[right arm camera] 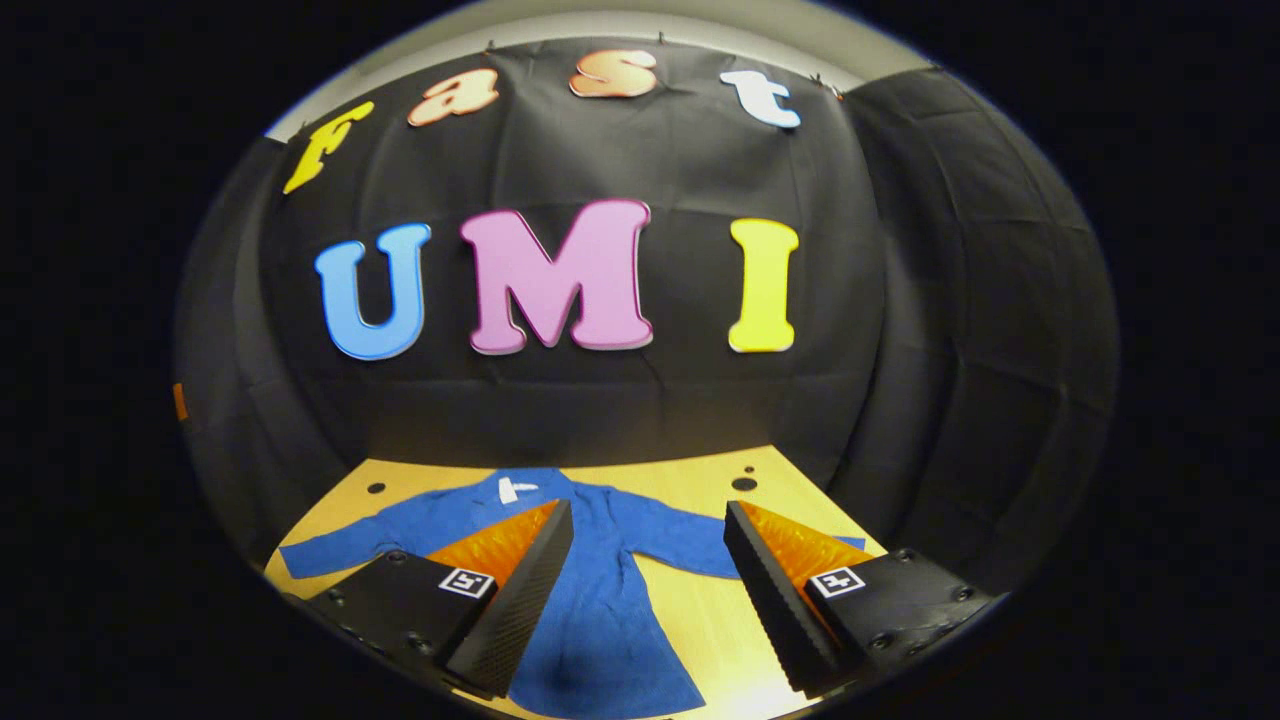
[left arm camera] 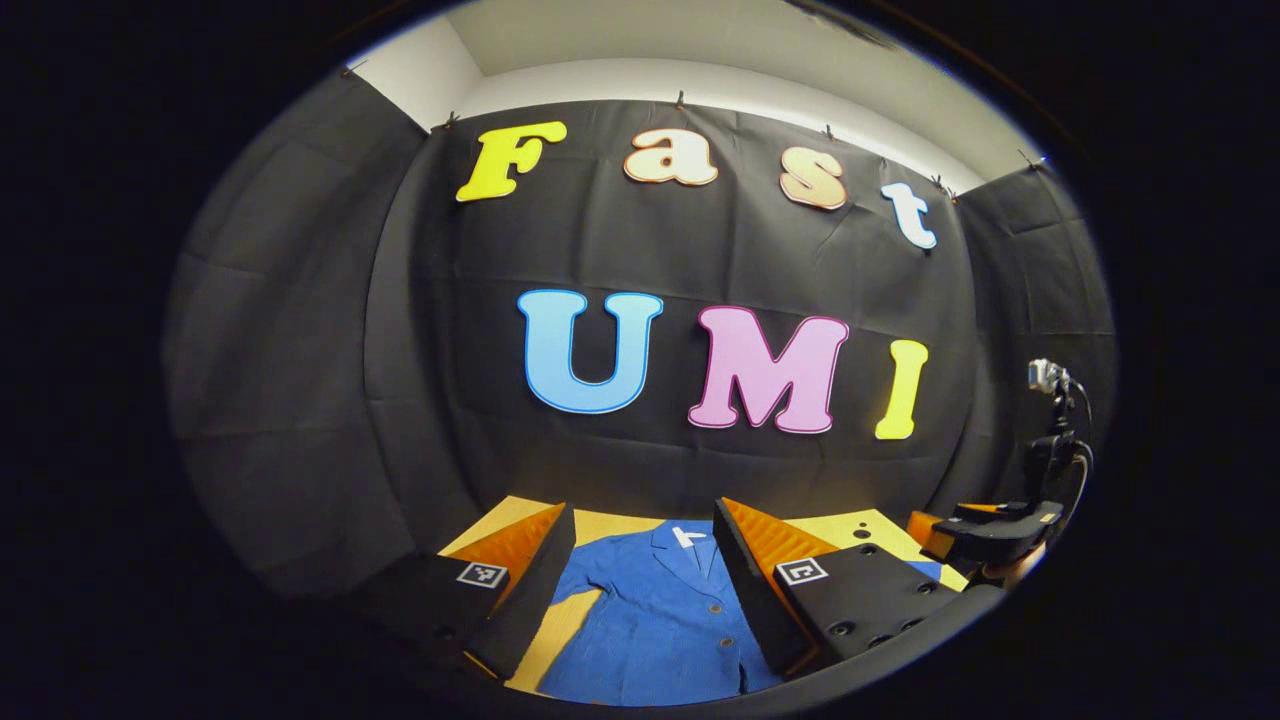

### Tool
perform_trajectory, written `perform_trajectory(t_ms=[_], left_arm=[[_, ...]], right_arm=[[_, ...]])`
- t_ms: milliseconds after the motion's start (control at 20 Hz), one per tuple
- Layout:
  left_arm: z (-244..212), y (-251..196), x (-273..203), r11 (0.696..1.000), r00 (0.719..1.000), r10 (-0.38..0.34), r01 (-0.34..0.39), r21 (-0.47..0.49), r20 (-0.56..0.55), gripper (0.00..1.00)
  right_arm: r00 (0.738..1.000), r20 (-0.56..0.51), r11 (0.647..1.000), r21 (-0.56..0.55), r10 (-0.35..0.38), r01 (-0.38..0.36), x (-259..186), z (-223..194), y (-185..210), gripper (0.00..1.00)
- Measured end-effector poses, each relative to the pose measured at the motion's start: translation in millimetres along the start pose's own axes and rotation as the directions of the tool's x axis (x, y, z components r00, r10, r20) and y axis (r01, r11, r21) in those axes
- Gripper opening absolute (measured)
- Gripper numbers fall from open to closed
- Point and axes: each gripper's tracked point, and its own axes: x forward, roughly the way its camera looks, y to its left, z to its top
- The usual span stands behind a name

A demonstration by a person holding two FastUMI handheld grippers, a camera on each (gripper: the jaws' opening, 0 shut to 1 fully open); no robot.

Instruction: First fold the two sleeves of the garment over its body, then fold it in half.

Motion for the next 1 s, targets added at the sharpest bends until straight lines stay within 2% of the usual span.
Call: perform_trajectory(t_ms=[150, 300, 500, 700, 850, 1000], left_arm=[[-9.5, -8.8, 10.3, 0.999, 0.999, 0.034, -0.034, -0.002, -0.023, 0.80], [-24.3, -25.3, 23.4, 0.999, 0.996, 0.046, -0.047, -0.011, -0.071, 0.80], [-40.0, -48.4, 38.0, 0.999, 0.992, 0.035, -0.035, 0.007, -0.124, 0.80], [-47.7, -68.3, 54.0, 0.999, 0.988, 0.015, -0.010, 0.032, -0.156, 0.80], [-53.6, -83.8, 65.1, 0.999, 0.983, -0.003, 0.011, 0.040, -0.183, 0.80], [-60.4, -99.9, 73.5, 0.998, 0.978, -0.035, 0.045, 0.046, -0.203, 0.80]], right_arm=[[0.994, -0.106, 0.999, 0.007, -0.033, 0.034, 44.0, -38.4, -33.9, 0.98], [0.973, -0.229, 0.999, 0.020, -0.044, 0.050, 79.0, -77.0, -62.3, 0.97], [0.947, -0.302, 0.992, 0.033, -0.109, 0.125, 124.8, -109.0, -112.8, 0.97], [0.891, -0.404, 0.964, 0.067, -0.208, 0.255, 151.9, -145.7, -181.5, 0.99], [0.823, -0.488, 0.942, 0.005, -0.291, 0.337, 158.1, -180.6, -237.0, 0.98], [0.758, -0.571, 0.919, 0.016, -0.314, 0.394, 157.7, -208.2, -269.6, 0.99]])
